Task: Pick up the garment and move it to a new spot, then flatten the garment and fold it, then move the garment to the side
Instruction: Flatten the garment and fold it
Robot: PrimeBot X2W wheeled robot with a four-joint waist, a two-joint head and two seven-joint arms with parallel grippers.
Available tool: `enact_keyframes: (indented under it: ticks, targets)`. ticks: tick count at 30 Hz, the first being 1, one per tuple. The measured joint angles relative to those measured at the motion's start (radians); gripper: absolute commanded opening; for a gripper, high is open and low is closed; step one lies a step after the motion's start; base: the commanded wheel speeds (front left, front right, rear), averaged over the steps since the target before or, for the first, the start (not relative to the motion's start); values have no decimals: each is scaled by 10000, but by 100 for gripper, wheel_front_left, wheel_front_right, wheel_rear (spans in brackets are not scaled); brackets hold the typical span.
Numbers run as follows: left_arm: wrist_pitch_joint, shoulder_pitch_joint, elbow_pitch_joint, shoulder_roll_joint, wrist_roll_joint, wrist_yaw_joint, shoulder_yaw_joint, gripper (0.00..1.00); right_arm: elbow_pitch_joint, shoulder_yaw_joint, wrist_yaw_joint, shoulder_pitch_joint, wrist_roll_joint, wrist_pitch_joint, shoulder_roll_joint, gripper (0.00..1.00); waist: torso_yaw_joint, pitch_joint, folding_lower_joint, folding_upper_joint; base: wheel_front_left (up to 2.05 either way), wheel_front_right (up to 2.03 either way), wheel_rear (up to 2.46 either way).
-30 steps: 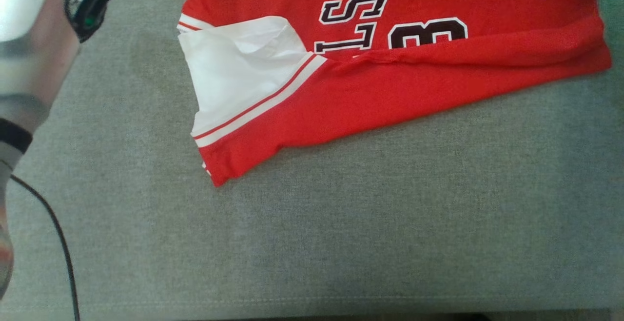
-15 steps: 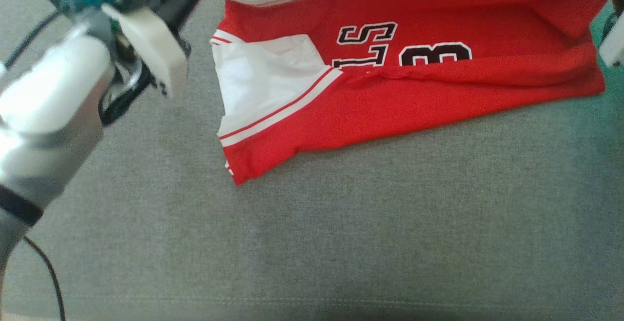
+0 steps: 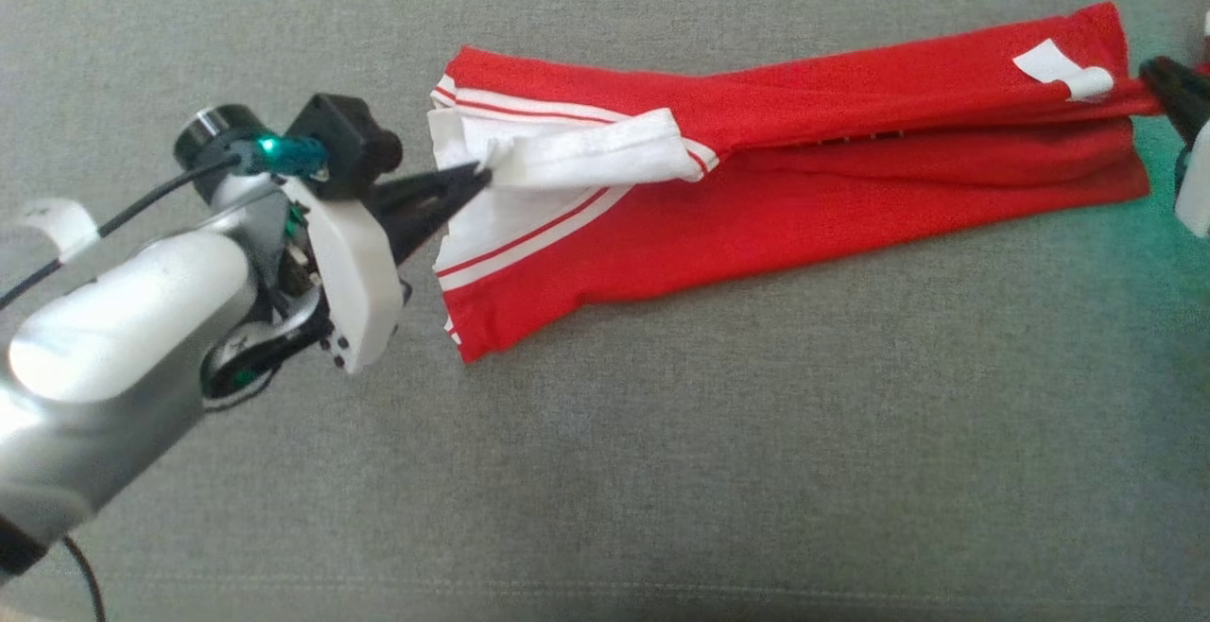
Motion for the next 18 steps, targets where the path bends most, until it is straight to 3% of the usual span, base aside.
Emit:
enact_keyframes:
  ticks: [10, 11, 12, 13, 14, 15, 16, 18]
  targets:
    - [1684, 761, -704, 199, -541, 0, -75, 0, -389, 748, 0, 261, 272, 1026, -334, 0, -144, -10, 0, 0, 0, 0, 0]
    - [1726, 787, -734, 199, -539, 0, -81, 0, -359, 765, 0, 318, 288, 1057, -334, 7, -166, -16, 0, 0, 0, 0, 0]
    - [1737, 792, -723, 198, -539, 0, -82, 0, -305, 773, 0, 349, 295, 1081, -330, 51, -185, -22, 0, 0, 0, 0, 0]
    - [1745, 792, -711, 198, -539, 0, -82, 24, -244, 771, 0, 347, 351, 1131, -320, 100, -209, -34, 0, 0, 0, 0, 0]
    - [1747, 794, -690, 198, -539, 0, -82, 37, -219, 769, 0, 347, 431, 1141, -309, 100, -234, -54, 0, 0, 0, 0, 0]
    - [1728, 794, -644, 192, -539, 0, -82, 77, -203, 759, 0, 346, 510, 1206, -303, 100, -262, -76, 0, 0, 0, 0, 0]
    - [1632, 796, -552, 184, -541, 0, -82, 100, -186, 757, 0, 346, 554, 1231, -301, 100, -289, -104, 0, 0, 0, 0, 0]
    - [1386, 802, -334, 182, -541, 0, -79, 100, -142, 732, 0, 345, 558, 1304, -290, 100, -346, -179, 0, 0, 0, 0, 0]
